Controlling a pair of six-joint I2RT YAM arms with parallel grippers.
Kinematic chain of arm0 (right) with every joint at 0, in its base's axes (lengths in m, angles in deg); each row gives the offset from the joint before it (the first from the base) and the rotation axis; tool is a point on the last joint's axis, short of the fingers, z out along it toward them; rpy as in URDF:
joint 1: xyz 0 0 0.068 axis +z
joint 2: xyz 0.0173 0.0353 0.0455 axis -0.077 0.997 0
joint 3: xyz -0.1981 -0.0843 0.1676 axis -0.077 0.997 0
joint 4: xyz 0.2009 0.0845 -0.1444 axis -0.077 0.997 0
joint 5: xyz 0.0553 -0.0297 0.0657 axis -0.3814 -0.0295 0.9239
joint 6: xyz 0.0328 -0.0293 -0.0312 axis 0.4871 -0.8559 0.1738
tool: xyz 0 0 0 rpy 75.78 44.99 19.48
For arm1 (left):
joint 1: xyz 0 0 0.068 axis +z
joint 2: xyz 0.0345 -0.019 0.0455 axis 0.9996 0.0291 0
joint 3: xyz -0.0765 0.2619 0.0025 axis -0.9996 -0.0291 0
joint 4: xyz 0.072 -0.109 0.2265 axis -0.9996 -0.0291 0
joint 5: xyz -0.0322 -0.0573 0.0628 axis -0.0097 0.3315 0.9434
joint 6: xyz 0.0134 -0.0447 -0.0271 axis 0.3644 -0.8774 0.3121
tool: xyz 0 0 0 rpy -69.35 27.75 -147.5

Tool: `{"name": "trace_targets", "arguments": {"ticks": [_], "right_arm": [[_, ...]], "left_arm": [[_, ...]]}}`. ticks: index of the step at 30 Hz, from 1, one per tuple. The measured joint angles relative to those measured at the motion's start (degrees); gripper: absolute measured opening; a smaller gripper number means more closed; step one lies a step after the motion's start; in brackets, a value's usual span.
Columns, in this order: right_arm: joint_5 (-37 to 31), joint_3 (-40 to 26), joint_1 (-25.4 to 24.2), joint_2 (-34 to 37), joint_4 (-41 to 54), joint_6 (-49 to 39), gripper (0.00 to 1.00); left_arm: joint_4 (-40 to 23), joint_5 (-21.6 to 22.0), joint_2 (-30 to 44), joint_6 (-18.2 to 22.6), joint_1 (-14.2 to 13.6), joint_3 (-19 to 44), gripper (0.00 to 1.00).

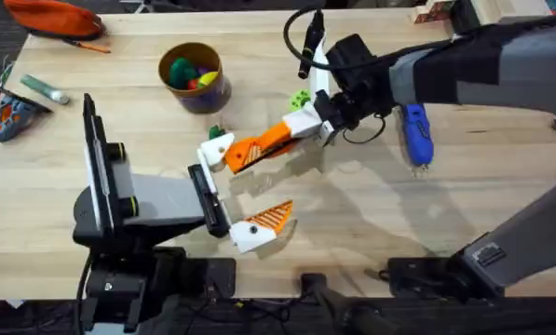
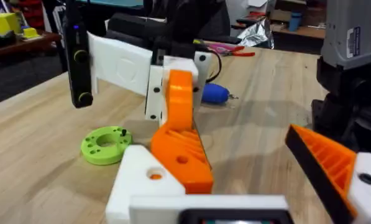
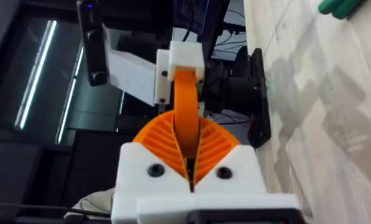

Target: Pick up the gripper from the table and insert it into the empty holder that is missing its gripper. Then pick up a screw, insert it into the mounting hole, and use the screwdriver to tighten it. Finally, clean up the table by picking up the vegetable and placing it into the bucket.

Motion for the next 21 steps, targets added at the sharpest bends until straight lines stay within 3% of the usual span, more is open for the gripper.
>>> {"name": "trace_targets", "arguments": {"ticks": [9, 14, 21], "right_arm": [[0.0, 0.02, -0.02, 0.89, -3.19, 0.65, 0.004], [0.0, 1.24, -0.02, 0.89, -9.64, 4.8, 0.004], [-0.02, 1.85, -0.02, 0.77, -11.34, 8.26, 0.004]], "left_arm": [[0.0, 0.07, 0.0, -0.63, 0.0, 0.0, 0.985], [0.0, 0.11, 0.02, -0.68, 0.0, -0.01, 0.985], [0.0, 0.13, 0.01, -0.92, 0.0, -0.01, 0.985]]}}
